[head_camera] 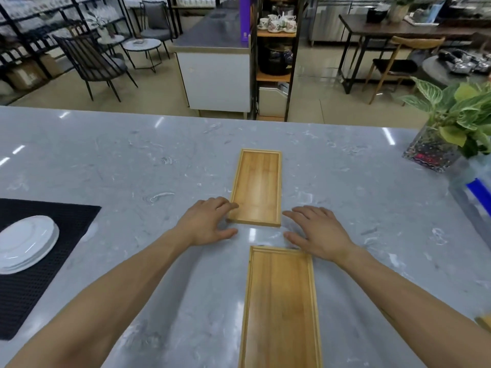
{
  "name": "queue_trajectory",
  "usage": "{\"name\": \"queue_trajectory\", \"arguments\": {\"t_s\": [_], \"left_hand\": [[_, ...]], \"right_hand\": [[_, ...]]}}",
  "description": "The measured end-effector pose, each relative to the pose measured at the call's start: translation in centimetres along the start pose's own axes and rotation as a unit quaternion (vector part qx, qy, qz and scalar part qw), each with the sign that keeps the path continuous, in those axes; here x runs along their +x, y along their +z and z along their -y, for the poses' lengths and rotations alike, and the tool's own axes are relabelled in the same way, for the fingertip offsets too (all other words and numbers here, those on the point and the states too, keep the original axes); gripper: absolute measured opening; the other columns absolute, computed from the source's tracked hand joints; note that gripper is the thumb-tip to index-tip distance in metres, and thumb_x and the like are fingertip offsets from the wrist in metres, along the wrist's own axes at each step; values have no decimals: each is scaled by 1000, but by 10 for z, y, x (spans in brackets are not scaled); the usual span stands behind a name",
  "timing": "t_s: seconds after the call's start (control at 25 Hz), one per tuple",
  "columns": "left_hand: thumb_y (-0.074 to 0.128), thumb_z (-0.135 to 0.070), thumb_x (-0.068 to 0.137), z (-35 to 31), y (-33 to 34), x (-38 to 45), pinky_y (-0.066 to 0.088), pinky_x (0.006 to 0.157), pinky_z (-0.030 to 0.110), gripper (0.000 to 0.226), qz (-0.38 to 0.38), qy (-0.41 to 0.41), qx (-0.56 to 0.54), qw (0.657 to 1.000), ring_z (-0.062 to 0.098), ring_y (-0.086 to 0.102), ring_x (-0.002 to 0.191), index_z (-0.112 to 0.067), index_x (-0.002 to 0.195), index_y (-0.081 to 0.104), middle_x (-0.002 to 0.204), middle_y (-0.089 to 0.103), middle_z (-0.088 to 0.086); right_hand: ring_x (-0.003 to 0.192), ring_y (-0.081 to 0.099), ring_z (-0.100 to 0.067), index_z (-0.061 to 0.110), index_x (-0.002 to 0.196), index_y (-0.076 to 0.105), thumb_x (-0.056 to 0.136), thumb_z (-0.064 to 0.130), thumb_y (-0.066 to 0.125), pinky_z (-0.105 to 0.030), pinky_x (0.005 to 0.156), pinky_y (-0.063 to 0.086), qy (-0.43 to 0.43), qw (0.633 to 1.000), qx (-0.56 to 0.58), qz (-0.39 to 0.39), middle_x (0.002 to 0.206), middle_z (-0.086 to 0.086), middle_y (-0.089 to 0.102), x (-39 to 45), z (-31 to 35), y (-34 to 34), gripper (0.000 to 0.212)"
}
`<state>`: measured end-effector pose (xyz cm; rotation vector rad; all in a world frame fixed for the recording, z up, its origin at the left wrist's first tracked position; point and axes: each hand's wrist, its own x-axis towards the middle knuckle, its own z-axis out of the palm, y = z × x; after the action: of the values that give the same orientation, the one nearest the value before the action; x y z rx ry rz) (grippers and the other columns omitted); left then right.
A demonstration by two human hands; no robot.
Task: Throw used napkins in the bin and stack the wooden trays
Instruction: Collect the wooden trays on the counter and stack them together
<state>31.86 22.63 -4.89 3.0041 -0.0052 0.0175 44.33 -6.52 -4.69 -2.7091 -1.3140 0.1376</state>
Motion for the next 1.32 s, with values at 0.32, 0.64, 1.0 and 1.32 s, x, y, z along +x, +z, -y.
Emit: {"name": "queue_trajectory", "arguments": {"t_s": [0.32,0.64,1.0,1.32], "left_hand": [[43,-65,88,38,12,83,36,100,46,69,30,-147,-17,989,30,46,124,-22,141,39,134,50,8],[51,-36,89,23,27,113,36,92,41,27,28,-264,-158,951,33,37,115,-19,104,67,115,49,9],[61,0,81,-16,-3,85,60,65,27,35,-117,-349,-576,730,9,71,74,-19,108,73,81,75,-8],[68,10,75,-49,-53,20,58,72,38,45,30,-330,-699,634,22,70,90,-8,117,63,99,72,9]], "right_hand": [[147,1,-30,26,150,15,85,74,24,-62,113,3,132,989,-7,69,160,-1,17,94,-12,18,81],[143,13,-34,25,136,45,92,39,47,-49,116,14,223,965,124,62,158,-7,24,128,-8,27,47],[84,70,-17,34,109,69,74,-13,53,-36,72,60,263,780,564,-60,91,5,71,101,8,-20,61],[95,70,-25,21,124,56,78,-8,69,-35,65,60,225,716,660,37,111,-9,66,5,11,-52,56]]}}
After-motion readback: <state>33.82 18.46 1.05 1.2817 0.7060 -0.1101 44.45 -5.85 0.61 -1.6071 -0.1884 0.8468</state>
